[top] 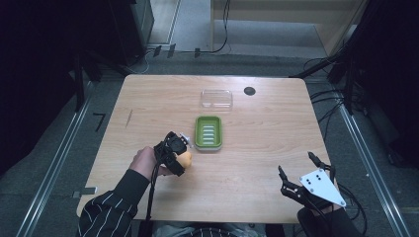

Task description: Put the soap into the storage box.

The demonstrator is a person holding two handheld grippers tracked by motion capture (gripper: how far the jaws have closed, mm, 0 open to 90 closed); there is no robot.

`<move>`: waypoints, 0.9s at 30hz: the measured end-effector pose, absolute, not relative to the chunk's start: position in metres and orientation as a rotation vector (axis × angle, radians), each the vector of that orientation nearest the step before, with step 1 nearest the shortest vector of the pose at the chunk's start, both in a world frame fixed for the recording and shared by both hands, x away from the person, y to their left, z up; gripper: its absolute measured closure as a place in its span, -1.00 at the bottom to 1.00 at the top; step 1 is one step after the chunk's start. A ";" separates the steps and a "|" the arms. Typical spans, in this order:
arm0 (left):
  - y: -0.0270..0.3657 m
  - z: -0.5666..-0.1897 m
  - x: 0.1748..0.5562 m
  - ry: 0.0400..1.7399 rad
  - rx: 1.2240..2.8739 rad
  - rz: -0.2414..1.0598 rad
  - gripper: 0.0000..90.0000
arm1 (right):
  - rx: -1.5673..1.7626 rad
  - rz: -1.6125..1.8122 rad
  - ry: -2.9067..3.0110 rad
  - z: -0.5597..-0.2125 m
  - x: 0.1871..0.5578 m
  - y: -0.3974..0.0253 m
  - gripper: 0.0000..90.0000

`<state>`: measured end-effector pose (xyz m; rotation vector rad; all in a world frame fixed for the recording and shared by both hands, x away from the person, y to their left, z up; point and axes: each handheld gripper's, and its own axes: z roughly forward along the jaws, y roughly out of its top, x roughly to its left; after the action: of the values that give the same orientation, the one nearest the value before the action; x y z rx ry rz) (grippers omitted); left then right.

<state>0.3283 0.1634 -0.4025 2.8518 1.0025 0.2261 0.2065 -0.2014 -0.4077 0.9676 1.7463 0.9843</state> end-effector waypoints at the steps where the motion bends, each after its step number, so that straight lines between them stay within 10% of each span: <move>1: 0.163 -0.402 0.329 1.001 2.850 0.225 -0.12 | 0.966 0.986 1.746 -0.408 0.207 -0.202 -0.70; 27: 0.146 -0.388 0.358 0.928 2.863 0.239 -0.12 | 0.972 0.985 1.744 -0.408 0.206 -0.202 -0.70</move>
<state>0.3576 0.1459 -0.3878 2.8632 0.9277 0.2394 0.2063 -0.2017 -0.4078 0.9724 1.7443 0.9852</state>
